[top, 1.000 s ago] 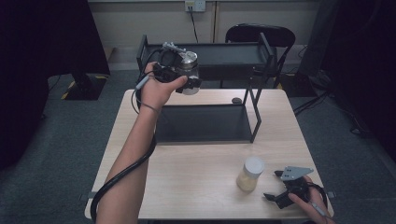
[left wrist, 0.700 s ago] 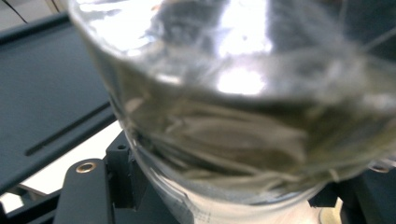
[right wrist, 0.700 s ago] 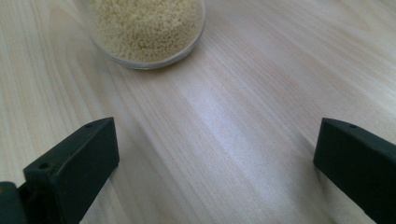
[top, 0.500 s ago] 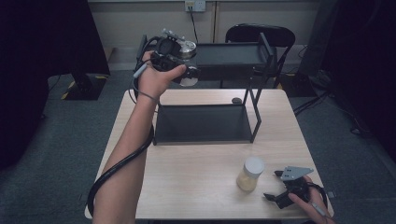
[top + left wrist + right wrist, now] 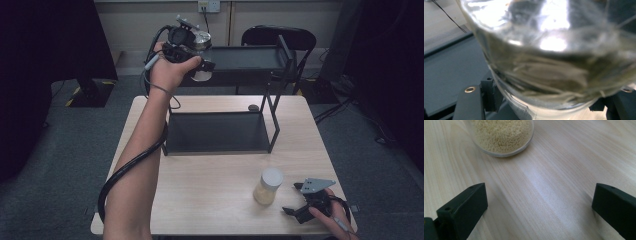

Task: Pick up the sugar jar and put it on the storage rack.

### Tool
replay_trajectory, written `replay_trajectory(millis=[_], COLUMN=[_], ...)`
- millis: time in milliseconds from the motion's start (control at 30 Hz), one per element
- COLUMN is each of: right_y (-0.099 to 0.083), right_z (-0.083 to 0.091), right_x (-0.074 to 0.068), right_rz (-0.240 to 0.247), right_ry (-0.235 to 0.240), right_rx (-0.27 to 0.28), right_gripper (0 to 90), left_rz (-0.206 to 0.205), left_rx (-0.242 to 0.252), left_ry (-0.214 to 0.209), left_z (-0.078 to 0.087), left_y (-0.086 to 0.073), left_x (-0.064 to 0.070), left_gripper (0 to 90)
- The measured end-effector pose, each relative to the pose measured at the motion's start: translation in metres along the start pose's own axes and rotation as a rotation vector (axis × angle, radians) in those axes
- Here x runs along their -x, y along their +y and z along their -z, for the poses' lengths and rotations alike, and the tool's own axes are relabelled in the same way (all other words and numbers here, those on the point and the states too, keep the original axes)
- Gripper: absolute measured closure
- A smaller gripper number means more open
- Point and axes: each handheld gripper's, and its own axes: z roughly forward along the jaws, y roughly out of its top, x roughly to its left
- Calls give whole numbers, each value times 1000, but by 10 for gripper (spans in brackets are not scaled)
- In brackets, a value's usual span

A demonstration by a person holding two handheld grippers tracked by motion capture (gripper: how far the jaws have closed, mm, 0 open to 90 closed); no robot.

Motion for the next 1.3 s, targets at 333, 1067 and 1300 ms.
replay_trajectory(millis=[333,1067,1300], right_y=[0,0,0], right_z=[0,0,0], right_x=[0,0,0], right_rz=[0,1,1], right_ry=[0,0,0], right_rx=[0,0,0], right_gripper=[0,0,0], left_rz=[15,34,39], left_rx=[-2,7,9], left_ry=[22,79,99], left_z=[-6,-35,-47], left_y=[10,22,23], left_x=[-7,-31,-35], left_gripper=[312,312,312])
